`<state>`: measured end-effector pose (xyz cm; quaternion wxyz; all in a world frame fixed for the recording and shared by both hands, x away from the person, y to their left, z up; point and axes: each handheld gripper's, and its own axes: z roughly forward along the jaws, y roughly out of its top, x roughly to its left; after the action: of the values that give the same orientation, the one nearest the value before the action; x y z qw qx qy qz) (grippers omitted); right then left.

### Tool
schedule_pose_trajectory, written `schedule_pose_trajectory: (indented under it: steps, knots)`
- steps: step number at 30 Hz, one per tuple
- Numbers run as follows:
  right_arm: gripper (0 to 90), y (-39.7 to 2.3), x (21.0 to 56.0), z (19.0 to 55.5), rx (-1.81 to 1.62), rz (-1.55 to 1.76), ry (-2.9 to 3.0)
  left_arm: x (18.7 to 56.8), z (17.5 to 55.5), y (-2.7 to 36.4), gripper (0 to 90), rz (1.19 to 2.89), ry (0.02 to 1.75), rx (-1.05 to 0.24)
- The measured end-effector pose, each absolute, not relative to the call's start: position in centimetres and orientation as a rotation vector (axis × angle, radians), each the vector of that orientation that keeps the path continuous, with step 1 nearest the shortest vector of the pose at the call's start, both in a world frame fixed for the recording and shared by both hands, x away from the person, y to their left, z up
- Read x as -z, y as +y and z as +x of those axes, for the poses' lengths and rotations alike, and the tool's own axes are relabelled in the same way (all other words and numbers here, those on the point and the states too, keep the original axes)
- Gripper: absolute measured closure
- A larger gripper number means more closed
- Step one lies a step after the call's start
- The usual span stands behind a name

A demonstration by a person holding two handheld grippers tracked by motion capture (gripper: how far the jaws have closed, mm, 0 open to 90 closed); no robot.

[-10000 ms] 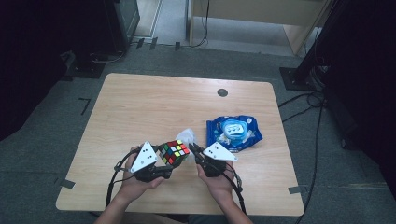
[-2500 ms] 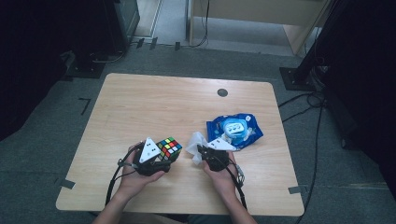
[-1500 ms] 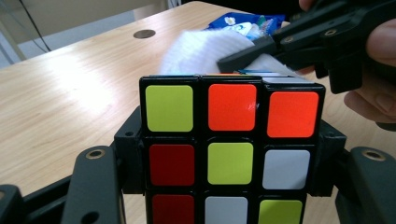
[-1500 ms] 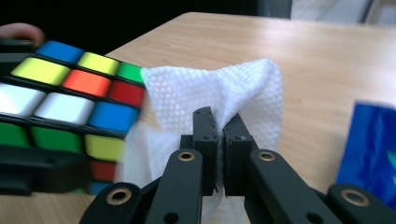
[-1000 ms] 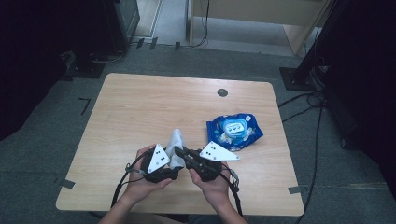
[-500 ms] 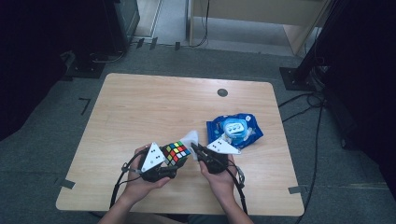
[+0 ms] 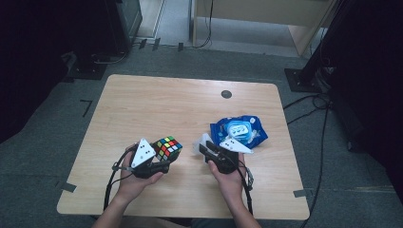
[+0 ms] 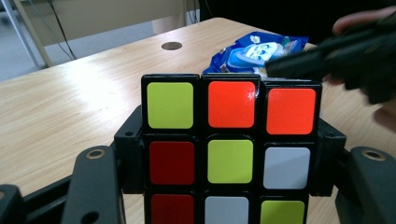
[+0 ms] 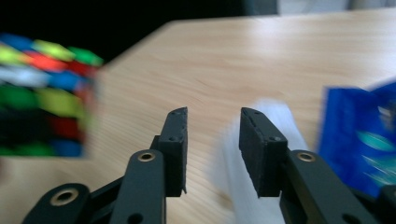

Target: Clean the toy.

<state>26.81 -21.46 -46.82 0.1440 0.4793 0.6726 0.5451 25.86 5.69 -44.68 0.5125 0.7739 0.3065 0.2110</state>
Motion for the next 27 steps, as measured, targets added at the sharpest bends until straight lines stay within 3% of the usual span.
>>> schedule_pose_trajectory:
  steps: [8,18,21,24,27]
  knots:
    - [36.5,-19.6,43.4,25.3,-1.833,1.369,1.965,44.9,25.5,4.7,34.0,1.885,0.711,-0.512]
    - [19.2,-17.4,43.8,25.2,-1.868,1.426,2.055,45.2,24.9,3.6,34.0,1.901,0.694,-0.554]
    - [19.0,-16.5,44.3,25.2,-1.821,1.427,2.092,45.3,24.6,3.1,33.9,1.91,0.674,-0.559]
    - [31.2,-16.4,44.6,25.3,-1.814,1.459,2.084,45.3,24.4,2.9,33.9,1.905,0.657,-0.56]
    - [33.5,-16.7,44.8,25.2,-1.833,1.471,2.067,45.3,24.3,2.7,33.9,1.906,0.658,-0.563]
